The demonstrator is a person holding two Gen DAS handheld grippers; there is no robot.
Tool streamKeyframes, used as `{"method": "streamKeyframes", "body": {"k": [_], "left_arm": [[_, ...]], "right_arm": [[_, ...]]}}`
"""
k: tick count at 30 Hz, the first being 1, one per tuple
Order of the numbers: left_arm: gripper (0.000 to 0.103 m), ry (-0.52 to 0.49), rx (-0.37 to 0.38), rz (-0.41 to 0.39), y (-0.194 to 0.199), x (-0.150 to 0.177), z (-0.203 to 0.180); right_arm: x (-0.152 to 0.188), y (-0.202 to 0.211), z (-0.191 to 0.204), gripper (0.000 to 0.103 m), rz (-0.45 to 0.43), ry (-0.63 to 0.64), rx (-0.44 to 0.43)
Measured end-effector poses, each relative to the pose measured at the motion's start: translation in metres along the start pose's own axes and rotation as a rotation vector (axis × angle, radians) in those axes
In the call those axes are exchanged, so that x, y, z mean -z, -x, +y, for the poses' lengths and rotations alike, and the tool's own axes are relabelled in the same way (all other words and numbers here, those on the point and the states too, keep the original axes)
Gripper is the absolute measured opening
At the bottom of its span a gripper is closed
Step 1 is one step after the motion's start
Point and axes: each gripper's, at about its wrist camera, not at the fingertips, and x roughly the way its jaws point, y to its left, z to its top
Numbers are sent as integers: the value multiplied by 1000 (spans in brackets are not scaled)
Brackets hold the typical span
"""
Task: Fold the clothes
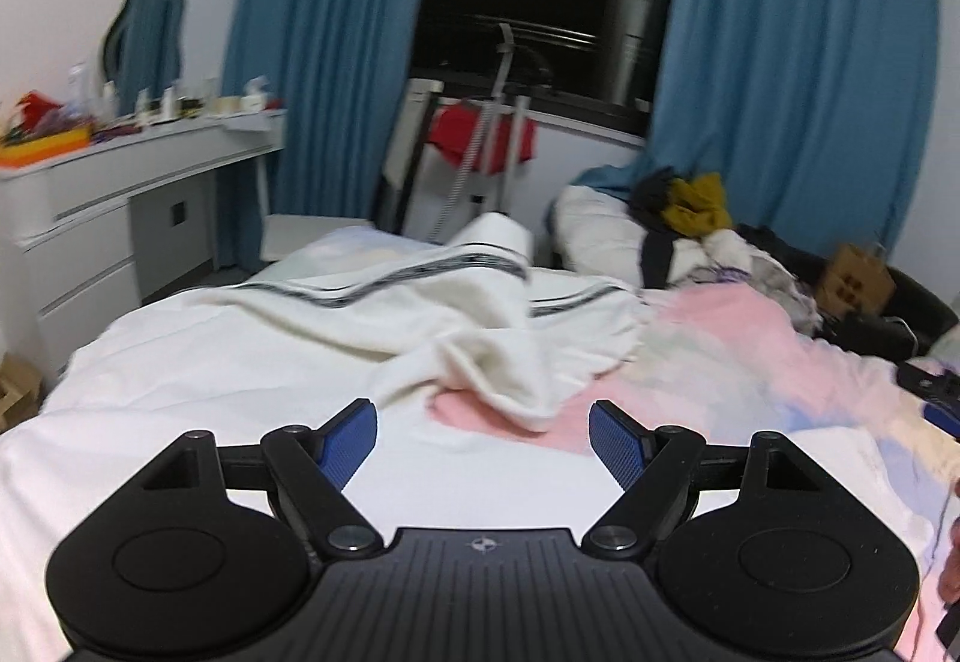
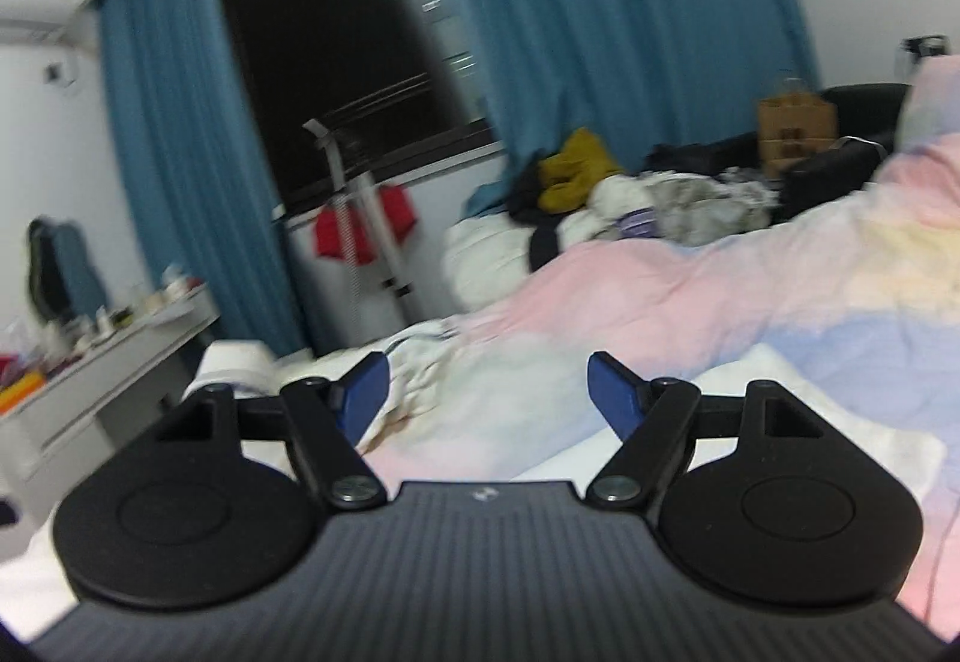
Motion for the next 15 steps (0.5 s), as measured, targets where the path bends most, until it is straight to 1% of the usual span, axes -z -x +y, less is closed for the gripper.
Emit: {"method": "streamKeyframes", "body": {"k": [5,9,10,12,15], "left_arm": [[80,-24,24,1,-29,10,-22],[80,-36,29,27,-60,19,-26],[80,-29,33,34,-67,20,-23],[80,-5,53,42,-77,22,-13],[80,36,84,54,-87,22,1]], "right_arm": [[7,-10,15,76,38,34,-50],[17,-21,17,75,87,-14,-79],[20,-25,17,75,109,-34,-92],[24,-42,13,74,184,-96,-133],[22,-86,7,73,299,-236,-190]]}}
